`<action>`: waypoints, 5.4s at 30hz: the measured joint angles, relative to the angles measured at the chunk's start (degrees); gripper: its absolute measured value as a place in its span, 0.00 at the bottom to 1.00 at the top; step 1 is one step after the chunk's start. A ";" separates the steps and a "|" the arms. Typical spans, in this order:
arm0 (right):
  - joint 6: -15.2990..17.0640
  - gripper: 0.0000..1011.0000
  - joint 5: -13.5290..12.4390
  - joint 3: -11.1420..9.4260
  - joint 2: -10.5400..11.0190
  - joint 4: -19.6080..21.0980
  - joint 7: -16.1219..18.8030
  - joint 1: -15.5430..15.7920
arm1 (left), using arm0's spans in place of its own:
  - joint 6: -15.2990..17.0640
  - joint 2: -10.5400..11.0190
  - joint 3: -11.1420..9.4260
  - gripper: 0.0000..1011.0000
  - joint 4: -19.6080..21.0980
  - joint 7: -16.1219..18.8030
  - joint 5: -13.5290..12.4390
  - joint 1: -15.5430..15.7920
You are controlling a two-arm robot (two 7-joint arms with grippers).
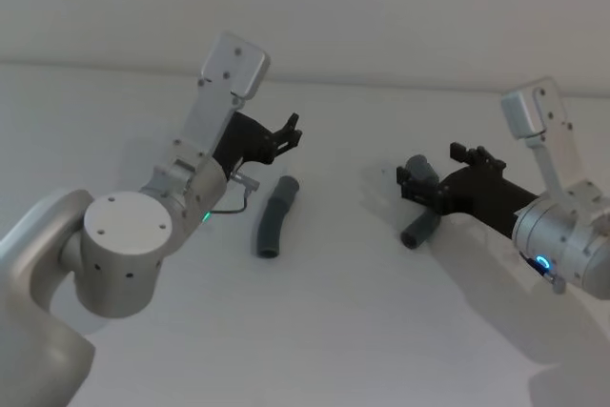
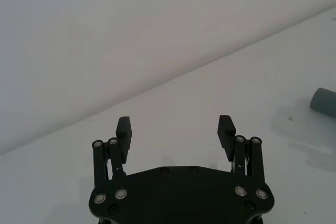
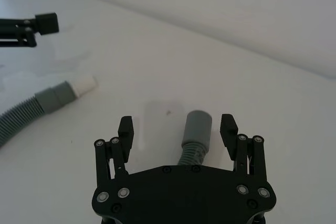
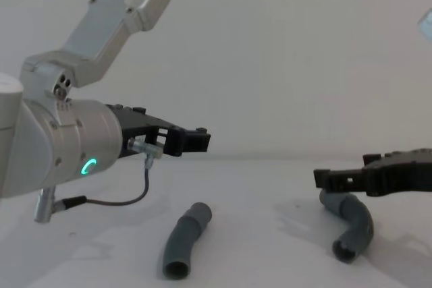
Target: Use both hands to pick up one end of the pipe from the table, align the ends, and insert them.
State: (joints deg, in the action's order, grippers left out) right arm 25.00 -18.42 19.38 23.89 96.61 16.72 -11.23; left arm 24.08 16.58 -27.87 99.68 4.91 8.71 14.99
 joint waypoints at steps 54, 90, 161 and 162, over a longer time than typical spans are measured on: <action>4.80 0.99 3.58 2.78 -1.26 -9.39 3.18 -6.38 | 6.24 -3.69 2.26 0.99 3.19 -2.36 3.78 -6.43; 4.68 0.99 3.74 3.03 -2.73 -14.14 4.82 -9.51 | 11.58 -6.75 5.03 0.99 -0.50 -2.96 4.90 -5.64; 4.68 0.26 2.90 3.40 -3.31 -16.14 4.64 -10.73 | 13.36 -6.98 5.82 0.36 -2.24 -5.10 4.82 -4.51; 4.56 0.26 2.92 3.41 -3.28 -16.14 4.64 -10.70 | 13.29 -6.87 5.73 0.37 -2.24 -5.19 4.70 -4.47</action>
State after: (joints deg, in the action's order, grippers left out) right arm 29.55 -15.50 22.79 20.61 80.47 21.36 -21.93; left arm 37.37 9.70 -22.14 97.45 -0.27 13.41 10.52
